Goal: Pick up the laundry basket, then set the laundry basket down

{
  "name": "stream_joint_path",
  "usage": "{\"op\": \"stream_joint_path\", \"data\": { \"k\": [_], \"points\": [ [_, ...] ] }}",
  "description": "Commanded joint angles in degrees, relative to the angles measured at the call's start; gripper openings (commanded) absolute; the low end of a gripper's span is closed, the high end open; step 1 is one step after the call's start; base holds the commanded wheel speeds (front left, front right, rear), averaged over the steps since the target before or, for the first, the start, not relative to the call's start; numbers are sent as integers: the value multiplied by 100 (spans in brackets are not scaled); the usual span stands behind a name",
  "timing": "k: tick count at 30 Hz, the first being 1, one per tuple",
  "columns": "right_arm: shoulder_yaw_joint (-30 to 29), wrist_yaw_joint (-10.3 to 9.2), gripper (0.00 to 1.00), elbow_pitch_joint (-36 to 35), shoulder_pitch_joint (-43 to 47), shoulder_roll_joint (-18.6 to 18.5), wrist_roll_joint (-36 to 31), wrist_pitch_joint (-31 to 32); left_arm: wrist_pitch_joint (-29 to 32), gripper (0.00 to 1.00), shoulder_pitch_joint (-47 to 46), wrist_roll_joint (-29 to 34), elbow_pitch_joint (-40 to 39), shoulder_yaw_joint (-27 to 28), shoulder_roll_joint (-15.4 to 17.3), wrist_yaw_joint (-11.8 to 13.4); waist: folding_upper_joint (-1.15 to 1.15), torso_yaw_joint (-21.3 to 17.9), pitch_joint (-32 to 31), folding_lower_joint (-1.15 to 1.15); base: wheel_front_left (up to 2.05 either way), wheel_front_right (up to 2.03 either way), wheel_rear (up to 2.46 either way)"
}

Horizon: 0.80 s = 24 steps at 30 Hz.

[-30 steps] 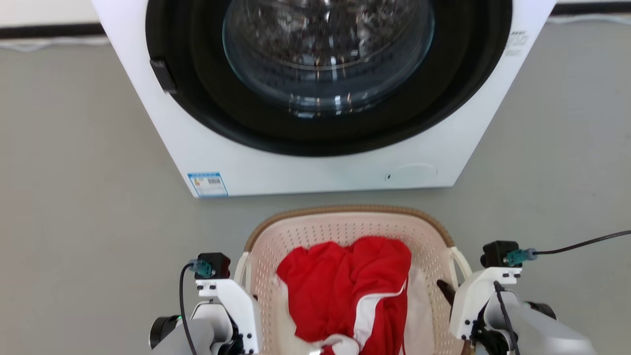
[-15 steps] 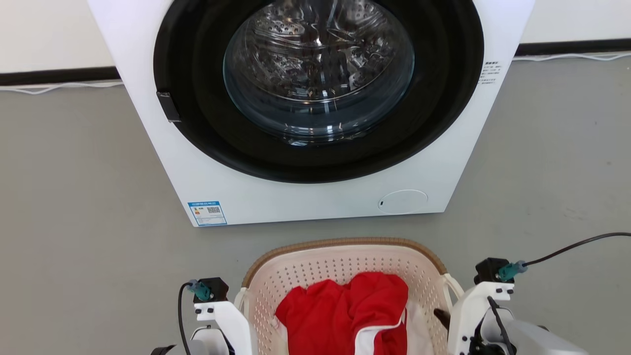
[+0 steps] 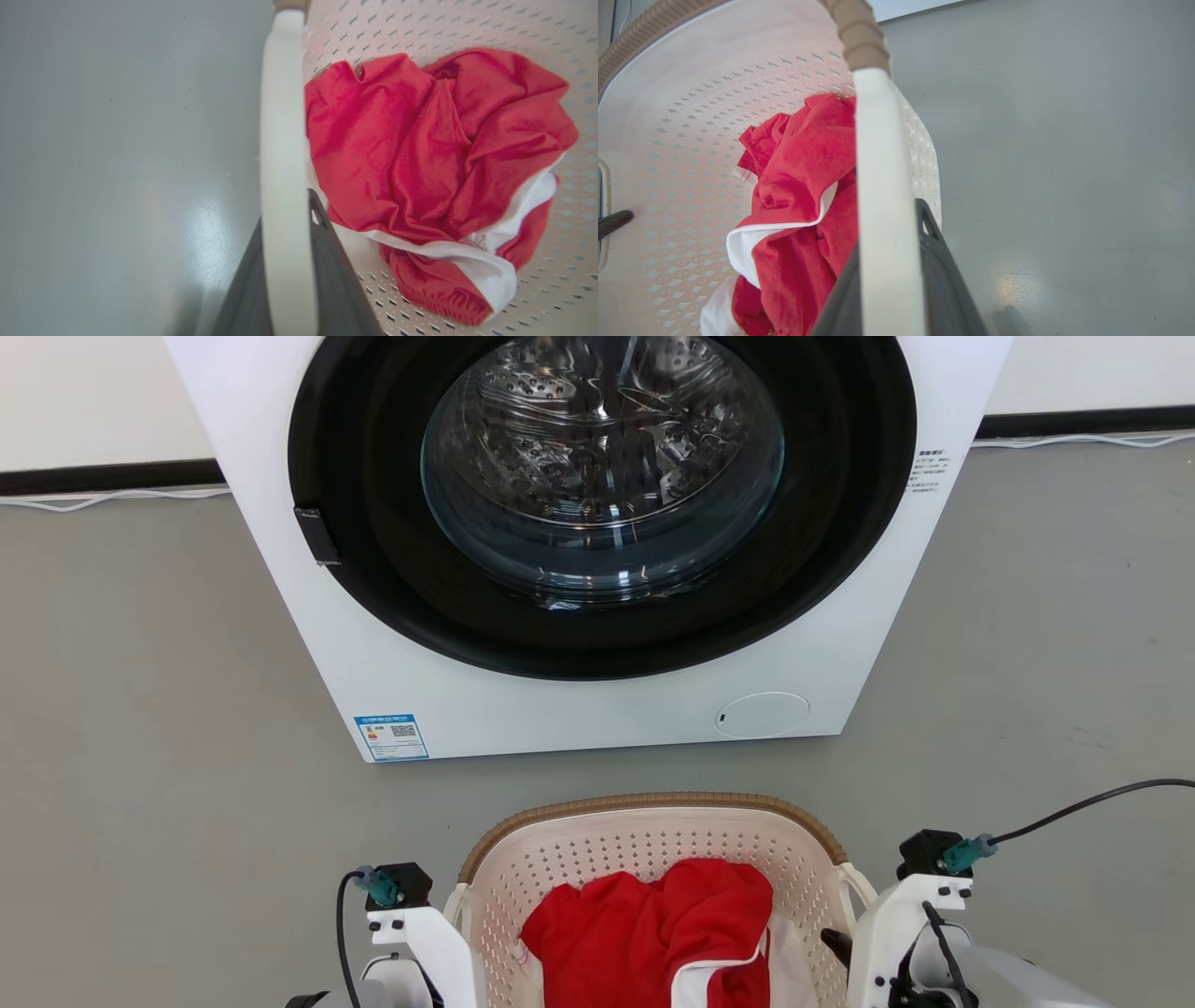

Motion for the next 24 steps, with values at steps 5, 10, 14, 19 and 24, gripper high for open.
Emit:
{"op": "stream_joint_path", "data": {
  "k": [5,10,14,19,24],
  "points": [
    [48,145,0,-141,-91,-7,25,-54,-44,0,-124,-39,-34,58,161,-83,0,6,23,0,0,0,0],
    [65,145,0,-161,-108,-15,34,-91,-56,0,-130,-56,-33,40,159,-83,0,7,45,0,0,0,0],
    [79,145,0,-181,-120,-23,43,-106,-67,0,-132,-74,-33,32,155,-84,0,-4,66,0,0,0,0],
    [96,145,0,-196,-135,-30,49,-130,-92,0,-146,-80,-32,18,155,-84,0,-15,99,0,0,0,0],
    [103,145,0,-211,-151,-51,70,-141,-117,0,-177,-87,-31,13,153,-84,0,-14,145,0,0,0,0]
  ]
}}
